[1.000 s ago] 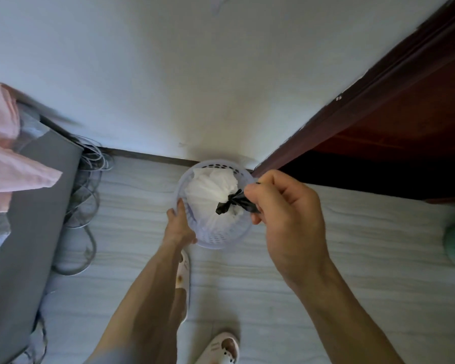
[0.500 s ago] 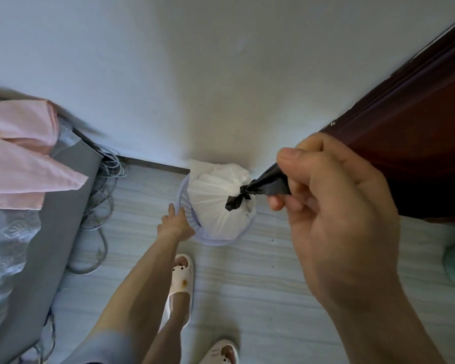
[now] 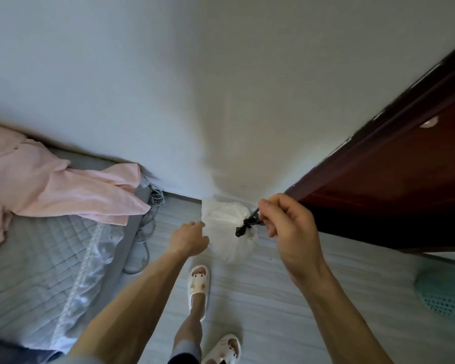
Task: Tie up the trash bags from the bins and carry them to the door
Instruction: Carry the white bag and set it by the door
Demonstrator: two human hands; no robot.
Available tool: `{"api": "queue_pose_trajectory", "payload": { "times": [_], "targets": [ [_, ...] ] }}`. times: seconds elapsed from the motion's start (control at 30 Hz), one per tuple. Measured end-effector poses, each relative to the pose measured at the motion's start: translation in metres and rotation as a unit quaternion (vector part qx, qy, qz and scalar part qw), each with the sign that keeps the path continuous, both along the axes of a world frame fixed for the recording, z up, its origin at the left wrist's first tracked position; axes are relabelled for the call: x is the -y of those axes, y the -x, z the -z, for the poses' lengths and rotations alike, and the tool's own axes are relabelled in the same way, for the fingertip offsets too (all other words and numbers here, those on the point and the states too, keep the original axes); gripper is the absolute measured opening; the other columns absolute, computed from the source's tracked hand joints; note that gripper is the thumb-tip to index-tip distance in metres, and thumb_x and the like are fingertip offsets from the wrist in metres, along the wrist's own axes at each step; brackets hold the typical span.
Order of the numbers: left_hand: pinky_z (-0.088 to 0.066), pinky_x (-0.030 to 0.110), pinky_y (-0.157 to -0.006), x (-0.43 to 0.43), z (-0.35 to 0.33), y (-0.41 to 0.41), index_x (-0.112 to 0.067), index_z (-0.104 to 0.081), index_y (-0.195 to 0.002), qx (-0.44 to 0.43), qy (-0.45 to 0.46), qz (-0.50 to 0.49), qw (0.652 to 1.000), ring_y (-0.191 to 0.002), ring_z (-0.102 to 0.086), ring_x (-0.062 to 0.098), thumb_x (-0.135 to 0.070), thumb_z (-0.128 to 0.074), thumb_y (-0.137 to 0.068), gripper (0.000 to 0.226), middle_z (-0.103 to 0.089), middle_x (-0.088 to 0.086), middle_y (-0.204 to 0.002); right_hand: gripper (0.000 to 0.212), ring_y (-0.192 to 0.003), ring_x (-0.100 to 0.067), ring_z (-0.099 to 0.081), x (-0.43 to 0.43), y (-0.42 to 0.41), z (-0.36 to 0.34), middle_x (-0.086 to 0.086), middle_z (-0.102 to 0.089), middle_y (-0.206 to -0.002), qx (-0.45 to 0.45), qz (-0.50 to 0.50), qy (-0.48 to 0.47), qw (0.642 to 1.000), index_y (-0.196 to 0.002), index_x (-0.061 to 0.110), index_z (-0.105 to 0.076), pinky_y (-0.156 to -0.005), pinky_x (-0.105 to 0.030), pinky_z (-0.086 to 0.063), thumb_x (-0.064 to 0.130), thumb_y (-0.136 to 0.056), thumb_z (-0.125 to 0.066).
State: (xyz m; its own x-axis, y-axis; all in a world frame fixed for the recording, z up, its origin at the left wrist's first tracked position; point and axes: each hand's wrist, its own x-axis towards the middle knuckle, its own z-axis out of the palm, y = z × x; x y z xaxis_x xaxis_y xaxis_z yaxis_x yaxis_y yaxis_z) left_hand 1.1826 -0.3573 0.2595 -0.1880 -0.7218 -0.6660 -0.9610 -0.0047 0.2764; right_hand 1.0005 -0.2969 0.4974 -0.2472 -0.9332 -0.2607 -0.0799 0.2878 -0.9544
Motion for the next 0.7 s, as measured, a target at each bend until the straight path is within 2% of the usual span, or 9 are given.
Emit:
{"api": "queue_pose_trajectory", "payload": {
  "times": [0.2,0.4,0.5,0.6,0.7],
  "targets": [
    [-0.050,0.041,-0.095,-0.074,-0.106,-0.025,-0.024,-0.056,-0.129,-0.016,-0.029,-0.039,0.999,-0.113,-0.060,0.022,-0.041,-0.048,-0.092,0.042,-0.063,0.003,-0.129,0.030,-0.057,-0.012,-0.041,-0.039,-0.010,-0.055,0.000,-0.045,-0.058,-0.055,-0.086,-0.050,0.994,-0.070,0.003,-0.054,-0.057,-0.032,-0.037,0.021,-0.094,-0.059],
    [-0.050,0.039,-0.092,-0.157,-0.169,-0.052,-0.031,-0.058,-0.124,-0.020,0.075,-0.132,0.988,-0.111,-0.060,0.019,-0.047,-0.044,-0.092,0.039,-0.064,-0.005,-0.121,0.034,-0.056,-0.011,-0.039,-0.070,-0.019,-0.071,0.004,-0.042,-0.055,-0.065,-0.190,-0.048,0.978,-0.064,0.008,-0.047,-0.059,-0.036,-0.034,0.023,-0.093,-0.058],
    [-0.050,0.039,-0.093,-0.196,-0.192,-0.058,-0.032,-0.056,-0.126,-0.005,0.116,-0.197,0.974,-0.114,-0.059,0.016,-0.047,-0.042,-0.094,0.038,-0.062,-0.007,-0.124,0.034,-0.055,-0.009,-0.038,-0.080,-0.029,-0.076,0.008,-0.041,-0.054,-0.052,-0.273,-0.034,0.960,-0.061,0.009,-0.047,-0.059,-0.033,-0.032,0.013,-0.094,-0.055],
    [-0.048,0.037,-0.096,-0.251,-0.216,-0.057,-0.032,-0.055,-0.128,0.005,0.155,-0.290,0.944,-0.116,-0.057,0.016,-0.046,-0.043,-0.095,0.037,-0.061,-0.009,-0.127,0.038,-0.055,-0.010,-0.037,-0.105,-0.044,-0.079,0.008,-0.040,-0.054,-0.044,-0.381,-0.033,0.923,-0.057,0.016,-0.046,-0.060,-0.033,-0.032,0.013,-0.095,-0.054],
    [-0.048,0.036,-0.094,-0.326,-0.235,-0.053,-0.035,-0.055,-0.127,-0.006,0.167,-0.426,0.889,-0.114,-0.058,0.014,-0.047,-0.043,-0.095,0.036,-0.061,-0.012,-0.125,0.039,-0.054,-0.010,-0.035,-0.141,-0.061,-0.081,0.005,-0.038,-0.053,-0.032,-0.453,-0.061,0.889,-0.057,0.014,-0.041,-0.058,-0.029,-0.031,0.009,-0.094,-0.054]
  ]
}}
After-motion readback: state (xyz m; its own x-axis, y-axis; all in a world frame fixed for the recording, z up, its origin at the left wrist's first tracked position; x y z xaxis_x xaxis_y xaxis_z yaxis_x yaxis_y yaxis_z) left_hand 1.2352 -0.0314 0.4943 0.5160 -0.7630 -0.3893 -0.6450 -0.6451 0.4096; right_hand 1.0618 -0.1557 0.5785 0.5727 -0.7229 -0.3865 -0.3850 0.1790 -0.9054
